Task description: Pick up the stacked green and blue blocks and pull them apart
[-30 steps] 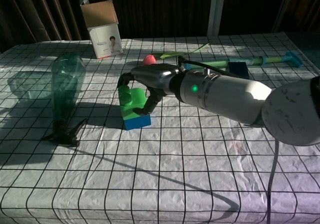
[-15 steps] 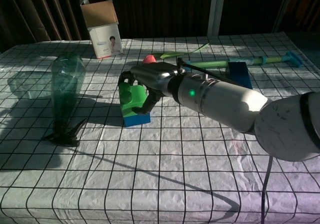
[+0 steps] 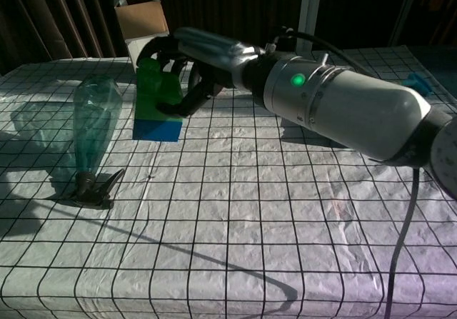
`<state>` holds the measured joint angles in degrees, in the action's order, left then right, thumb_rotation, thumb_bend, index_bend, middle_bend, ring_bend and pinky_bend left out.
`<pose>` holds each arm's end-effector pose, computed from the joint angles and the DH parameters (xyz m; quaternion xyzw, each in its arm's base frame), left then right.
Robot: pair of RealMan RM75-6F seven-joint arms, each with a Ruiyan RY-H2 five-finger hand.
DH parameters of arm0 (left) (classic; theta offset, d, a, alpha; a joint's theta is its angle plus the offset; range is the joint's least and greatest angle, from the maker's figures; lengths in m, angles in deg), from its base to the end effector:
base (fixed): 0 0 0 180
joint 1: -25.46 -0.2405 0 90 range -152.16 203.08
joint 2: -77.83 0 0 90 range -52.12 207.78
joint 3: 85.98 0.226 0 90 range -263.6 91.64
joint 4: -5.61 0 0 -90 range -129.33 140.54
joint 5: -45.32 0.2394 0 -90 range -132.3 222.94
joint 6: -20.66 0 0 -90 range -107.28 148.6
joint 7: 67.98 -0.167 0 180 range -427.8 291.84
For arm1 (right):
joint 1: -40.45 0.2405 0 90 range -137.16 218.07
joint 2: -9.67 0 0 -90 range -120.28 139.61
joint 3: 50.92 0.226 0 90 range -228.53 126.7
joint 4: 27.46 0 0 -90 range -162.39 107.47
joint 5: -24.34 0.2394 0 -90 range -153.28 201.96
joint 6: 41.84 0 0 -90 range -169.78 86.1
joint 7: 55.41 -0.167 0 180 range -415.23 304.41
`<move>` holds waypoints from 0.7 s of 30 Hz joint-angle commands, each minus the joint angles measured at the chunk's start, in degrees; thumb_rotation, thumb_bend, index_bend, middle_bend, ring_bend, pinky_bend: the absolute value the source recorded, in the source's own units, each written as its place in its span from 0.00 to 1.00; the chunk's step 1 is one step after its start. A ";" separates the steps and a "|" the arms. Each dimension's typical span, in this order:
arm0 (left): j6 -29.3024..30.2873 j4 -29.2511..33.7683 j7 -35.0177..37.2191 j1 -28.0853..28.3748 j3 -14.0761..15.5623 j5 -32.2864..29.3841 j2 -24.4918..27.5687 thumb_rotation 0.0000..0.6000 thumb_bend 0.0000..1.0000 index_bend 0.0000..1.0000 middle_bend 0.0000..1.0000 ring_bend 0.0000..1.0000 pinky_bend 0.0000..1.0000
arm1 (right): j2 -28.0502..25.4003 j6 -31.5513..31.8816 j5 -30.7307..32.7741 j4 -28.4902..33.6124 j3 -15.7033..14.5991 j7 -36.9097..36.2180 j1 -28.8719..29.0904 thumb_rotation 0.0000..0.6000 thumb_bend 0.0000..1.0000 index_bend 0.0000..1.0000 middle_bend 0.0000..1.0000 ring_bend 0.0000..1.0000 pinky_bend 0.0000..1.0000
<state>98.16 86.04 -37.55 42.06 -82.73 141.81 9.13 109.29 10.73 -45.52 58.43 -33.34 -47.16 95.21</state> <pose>-0.2834 0.2370 0.0685 -0.6413 -0.4851 -0.4655 0.3697 0.0390 -0.3268 -0.0884 0.7364 -0.3858 0.5090 0.2231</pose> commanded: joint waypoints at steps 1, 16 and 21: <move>4.24 -7.68 24.73 4.73 0.35 6.29 -3.41 1.00 0.30 0.00 0.01 0.00 0.01 | -4.33 -0.30 0.32 6.79 2.64 -4.27 -0.84 1.00 0.36 0.90 0.62 0.51 0.40; 7.53 -16.22 58.93 13.29 -0.01 7.67 -12.09 1.00 0.27 0.00 0.06 0.00 0.00 | -4.06 -0.16 5.02 12.24 6.62 -6.91 1.81 1.00 0.36 0.90 0.62 0.52 0.42; 5.89 -16.78 59.46 14.80 0.05 6.51 -13.58 1.00 0.27 0.00 0.10 0.00 0.00 | -2.26 1.36 5.15 11.29 7.07 -7.29 2.52 1.00 0.36 0.90 0.62 0.52 0.42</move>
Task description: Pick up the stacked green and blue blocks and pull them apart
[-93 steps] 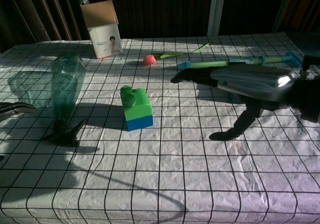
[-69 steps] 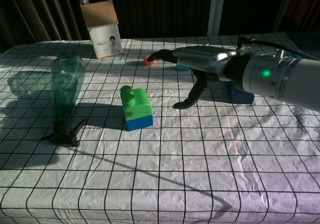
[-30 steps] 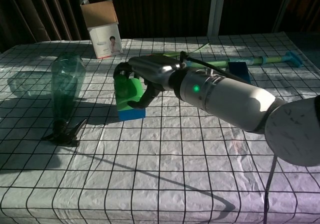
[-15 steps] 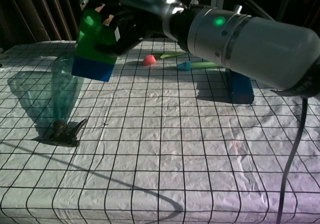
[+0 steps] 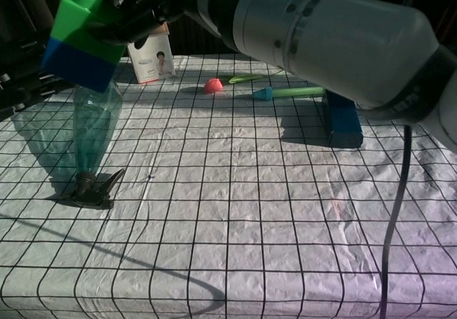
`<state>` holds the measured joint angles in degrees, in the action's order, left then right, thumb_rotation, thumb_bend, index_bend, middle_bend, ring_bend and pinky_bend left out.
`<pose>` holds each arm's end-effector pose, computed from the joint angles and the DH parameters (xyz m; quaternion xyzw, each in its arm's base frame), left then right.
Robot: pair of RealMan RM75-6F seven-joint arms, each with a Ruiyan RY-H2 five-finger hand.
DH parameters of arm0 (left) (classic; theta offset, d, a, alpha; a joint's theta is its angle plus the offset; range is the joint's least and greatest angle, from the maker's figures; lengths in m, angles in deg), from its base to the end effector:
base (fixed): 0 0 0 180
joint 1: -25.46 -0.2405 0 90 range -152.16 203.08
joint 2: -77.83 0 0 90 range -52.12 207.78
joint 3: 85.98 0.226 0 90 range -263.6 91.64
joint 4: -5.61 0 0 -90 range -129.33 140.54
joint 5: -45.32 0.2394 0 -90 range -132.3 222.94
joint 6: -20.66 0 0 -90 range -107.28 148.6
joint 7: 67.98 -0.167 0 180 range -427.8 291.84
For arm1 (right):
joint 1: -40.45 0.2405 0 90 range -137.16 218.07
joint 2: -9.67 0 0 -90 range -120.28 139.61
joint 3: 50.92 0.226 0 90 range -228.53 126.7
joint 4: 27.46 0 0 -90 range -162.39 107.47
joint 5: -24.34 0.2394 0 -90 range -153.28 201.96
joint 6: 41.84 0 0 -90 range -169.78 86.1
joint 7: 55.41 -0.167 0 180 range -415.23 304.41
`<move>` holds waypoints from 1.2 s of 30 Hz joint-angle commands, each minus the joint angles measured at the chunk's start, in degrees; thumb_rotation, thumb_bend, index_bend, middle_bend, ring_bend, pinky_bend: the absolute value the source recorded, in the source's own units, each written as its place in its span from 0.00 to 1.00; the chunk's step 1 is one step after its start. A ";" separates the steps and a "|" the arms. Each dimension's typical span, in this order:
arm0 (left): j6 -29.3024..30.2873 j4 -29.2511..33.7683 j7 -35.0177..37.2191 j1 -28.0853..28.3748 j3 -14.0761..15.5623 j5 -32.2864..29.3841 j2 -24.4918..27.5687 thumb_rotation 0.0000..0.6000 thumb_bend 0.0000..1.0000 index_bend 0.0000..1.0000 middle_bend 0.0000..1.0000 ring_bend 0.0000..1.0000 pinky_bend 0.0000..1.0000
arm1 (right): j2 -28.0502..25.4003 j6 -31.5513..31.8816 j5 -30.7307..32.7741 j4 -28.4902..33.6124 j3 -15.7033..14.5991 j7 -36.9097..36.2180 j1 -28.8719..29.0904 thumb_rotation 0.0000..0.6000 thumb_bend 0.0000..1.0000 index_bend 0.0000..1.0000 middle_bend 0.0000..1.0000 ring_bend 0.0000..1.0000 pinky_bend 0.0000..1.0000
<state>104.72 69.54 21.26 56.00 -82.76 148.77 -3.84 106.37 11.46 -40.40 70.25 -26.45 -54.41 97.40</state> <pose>-0.2162 0.2987 0.0310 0.4714 0.6423 0.6041 0.0179 0.1000 -0.3095 -0.0481 0.6631 -0.4633 0.5756 0.1197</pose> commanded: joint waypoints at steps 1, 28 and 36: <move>-0.83 -0.32 0.64 1.05 0.11 -0.57 -0.80 1.00 0.27 0.00 0.10 0.00 0.00 | 0.99 0.91 0.05 -0.83 0.16 0.02 0.44 1.00 0.36 0.90 0.62 0.52 0.43; -2.85 3.40 2.03 1.53 -0.59 -6.48 -2.25 1.00 0.45 0.42 0.49 0.08 0.00 | 5.45 3.94 0.04 -4.30 -0.22 0.40 1.78 1.00 0.36 0.90 0.62 0.52 0.44; -3.81 6.03 0.30 0.89 -2.08 -9.58 -2.11 1.00 0.67 0.67 0.75 0.31 0.12 | 5.02 4.27 -0.28 -4.08 -0.31 0.23 1.44 1.00 0.36 0.90 0.62 0.52 0.44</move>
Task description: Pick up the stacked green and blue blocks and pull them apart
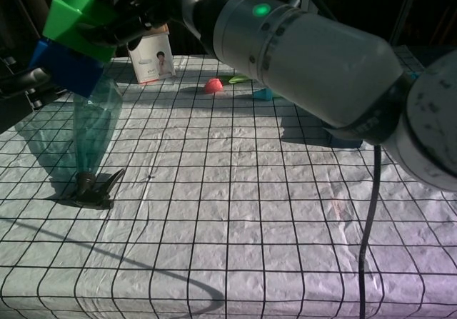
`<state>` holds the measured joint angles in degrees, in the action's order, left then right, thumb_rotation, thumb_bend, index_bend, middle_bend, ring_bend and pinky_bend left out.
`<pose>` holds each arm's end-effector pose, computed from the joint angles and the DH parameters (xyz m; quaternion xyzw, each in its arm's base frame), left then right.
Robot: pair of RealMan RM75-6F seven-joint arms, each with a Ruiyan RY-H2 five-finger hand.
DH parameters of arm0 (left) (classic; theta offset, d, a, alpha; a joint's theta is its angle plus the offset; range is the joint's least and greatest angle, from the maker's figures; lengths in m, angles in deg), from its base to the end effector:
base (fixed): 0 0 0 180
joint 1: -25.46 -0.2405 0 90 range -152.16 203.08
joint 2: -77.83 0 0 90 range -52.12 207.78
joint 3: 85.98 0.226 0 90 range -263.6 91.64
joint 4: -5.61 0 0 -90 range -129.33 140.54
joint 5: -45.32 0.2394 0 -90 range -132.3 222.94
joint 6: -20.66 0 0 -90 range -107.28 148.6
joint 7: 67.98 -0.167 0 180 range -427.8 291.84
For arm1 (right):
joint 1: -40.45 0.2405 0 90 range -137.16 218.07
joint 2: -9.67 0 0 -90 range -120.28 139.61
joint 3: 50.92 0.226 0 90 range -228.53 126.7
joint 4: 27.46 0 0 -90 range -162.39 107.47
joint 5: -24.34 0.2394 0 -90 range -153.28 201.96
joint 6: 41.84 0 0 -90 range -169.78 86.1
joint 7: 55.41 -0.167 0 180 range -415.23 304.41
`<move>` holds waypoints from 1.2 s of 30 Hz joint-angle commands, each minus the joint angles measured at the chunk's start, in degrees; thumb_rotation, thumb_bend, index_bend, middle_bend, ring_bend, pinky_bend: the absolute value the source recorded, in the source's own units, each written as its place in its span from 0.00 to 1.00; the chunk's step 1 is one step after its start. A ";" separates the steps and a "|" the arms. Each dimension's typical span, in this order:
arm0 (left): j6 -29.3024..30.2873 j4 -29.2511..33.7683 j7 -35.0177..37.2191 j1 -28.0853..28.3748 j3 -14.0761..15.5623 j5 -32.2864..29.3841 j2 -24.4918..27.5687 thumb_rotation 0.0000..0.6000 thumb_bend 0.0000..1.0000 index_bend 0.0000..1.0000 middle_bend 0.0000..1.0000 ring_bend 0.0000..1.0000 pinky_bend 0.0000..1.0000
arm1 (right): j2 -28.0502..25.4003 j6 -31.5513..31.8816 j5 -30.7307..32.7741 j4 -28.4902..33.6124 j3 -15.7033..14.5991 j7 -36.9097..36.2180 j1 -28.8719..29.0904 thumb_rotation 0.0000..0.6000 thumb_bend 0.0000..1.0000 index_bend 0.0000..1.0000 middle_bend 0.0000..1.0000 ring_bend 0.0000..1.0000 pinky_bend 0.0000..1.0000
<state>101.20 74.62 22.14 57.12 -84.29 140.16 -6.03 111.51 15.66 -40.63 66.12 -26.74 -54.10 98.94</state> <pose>-0.2026 0.3089 0.0161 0.3826 0.6783 0.6269 0.0219 0.1066 -0.3092 -0.0593 0.6434 -0.4640 0.5950 0.1295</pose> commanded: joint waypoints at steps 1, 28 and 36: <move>-0.36 1.79 -0.73 -0.42 -0.94 -1.64 0.16 1.00 0.69 0.69 0.78 0.35 0.13 | -0.23 0.09 -0.13 0.12 -0.05 -0.17 -0.18 1.00 0.36 0.90 0.62 0.52 0.44; -5.23 9.15 -54.40 -9.87 -0.21 -13.95 8.00 1.00 0.75 0.71 0.84 0.43 0.26 | -13.79 -0.40 -5.59 -10.27 -10.91 -4.00 -12.47 1.00 0.36 0.90 0.62 0.52 0.44; -5.82 8.84 -71.85 -11.38 -0.03 -15.19 3.38 1.00 0.73 0.71 0.82 0.43 0.22 | -9.53 -5.39 -5.24 -18.94 -15.43 -1.23 -12.64 1.00 0.36 0.86 0.62 0.51 0.44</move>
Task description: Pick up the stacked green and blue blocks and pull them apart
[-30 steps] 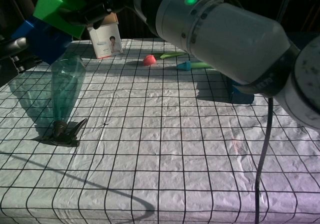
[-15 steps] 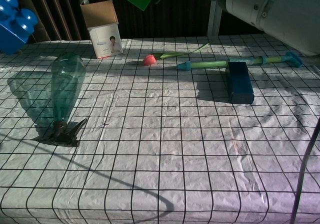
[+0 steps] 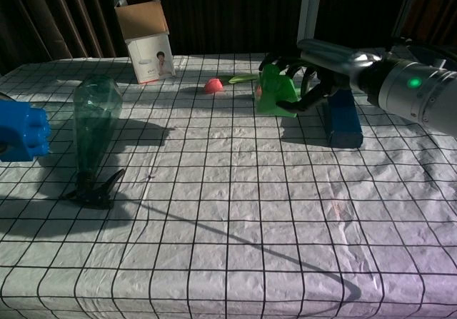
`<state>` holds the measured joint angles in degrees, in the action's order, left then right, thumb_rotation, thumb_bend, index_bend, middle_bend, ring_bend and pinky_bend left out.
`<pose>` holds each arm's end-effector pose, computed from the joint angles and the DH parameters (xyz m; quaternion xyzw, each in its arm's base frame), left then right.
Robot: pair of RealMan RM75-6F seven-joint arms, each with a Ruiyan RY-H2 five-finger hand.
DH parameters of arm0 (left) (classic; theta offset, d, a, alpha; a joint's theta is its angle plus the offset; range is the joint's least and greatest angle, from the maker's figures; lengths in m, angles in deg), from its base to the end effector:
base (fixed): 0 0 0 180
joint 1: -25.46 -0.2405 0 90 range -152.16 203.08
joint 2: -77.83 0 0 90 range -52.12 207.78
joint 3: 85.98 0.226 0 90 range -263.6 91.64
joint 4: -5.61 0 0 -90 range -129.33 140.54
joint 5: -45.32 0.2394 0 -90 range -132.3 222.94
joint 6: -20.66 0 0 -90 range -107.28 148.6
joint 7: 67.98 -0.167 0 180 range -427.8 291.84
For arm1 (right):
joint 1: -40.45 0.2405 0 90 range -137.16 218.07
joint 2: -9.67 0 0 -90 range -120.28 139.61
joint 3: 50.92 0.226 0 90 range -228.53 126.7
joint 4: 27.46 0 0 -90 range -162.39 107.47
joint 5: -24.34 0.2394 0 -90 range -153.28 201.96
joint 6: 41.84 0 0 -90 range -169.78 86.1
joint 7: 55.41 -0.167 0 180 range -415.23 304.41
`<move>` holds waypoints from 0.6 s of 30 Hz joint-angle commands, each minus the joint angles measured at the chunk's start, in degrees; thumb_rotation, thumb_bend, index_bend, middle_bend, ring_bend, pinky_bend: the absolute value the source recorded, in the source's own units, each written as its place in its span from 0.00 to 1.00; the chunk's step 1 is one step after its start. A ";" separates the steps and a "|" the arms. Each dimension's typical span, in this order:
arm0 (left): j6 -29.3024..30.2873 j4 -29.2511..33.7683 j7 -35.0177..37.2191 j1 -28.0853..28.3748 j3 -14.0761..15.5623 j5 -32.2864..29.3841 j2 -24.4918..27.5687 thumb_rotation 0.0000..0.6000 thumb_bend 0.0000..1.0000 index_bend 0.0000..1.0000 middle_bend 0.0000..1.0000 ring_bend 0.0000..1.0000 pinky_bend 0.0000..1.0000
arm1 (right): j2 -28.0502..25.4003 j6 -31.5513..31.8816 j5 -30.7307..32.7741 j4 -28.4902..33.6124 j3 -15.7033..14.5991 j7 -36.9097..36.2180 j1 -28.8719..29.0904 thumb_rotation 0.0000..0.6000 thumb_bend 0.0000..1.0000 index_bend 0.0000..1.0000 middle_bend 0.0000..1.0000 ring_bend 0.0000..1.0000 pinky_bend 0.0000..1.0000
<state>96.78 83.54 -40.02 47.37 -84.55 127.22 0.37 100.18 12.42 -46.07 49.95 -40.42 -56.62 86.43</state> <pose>-0.2753 0.2765 0.0412 -0.5695 -0.5176 -0.4940 0.4047 -0.1050 -0.3730 -0.0529 0.7092 -0.4244 0.4443 0.3456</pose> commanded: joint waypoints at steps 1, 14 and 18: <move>-1.35 -0.39 -10.68 -1.78 0.04 -2.40 -3.47 1.00 0.72 0.70 0.81 0.43 0.22 | 2.19 -2.50 0.16 -3.43 -1.96 1.43 -0.12 1.00 0.36 0.84 0.62 0.51 0.44; -12.58 0.26 -8.28 -0.10 0.24 -3.42 -0.34 1.00 0.37 0.04 0.06 0.00 0.01 | 0.14 -11.14 -1.37 -4.60 -3.95 -1.54 1.03 1.00 0.33 0.10 0.16 0.12 0.21; -12.11 0.49 -6.12 -0.15 0.41 -1.17 0.88 1.00 0.30 0.00 0.00 0.00 0.00 | -2.15 -10.63 -2.48 -2.40 -3.79 -1.52 0.86 1.00 0.21 0.00 0.00 0.00 0.09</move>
<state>84.40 83.90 -46.77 47.21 -84.23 125.38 0.75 99.48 1.06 -47.77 45.94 -44.16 -57.93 87.22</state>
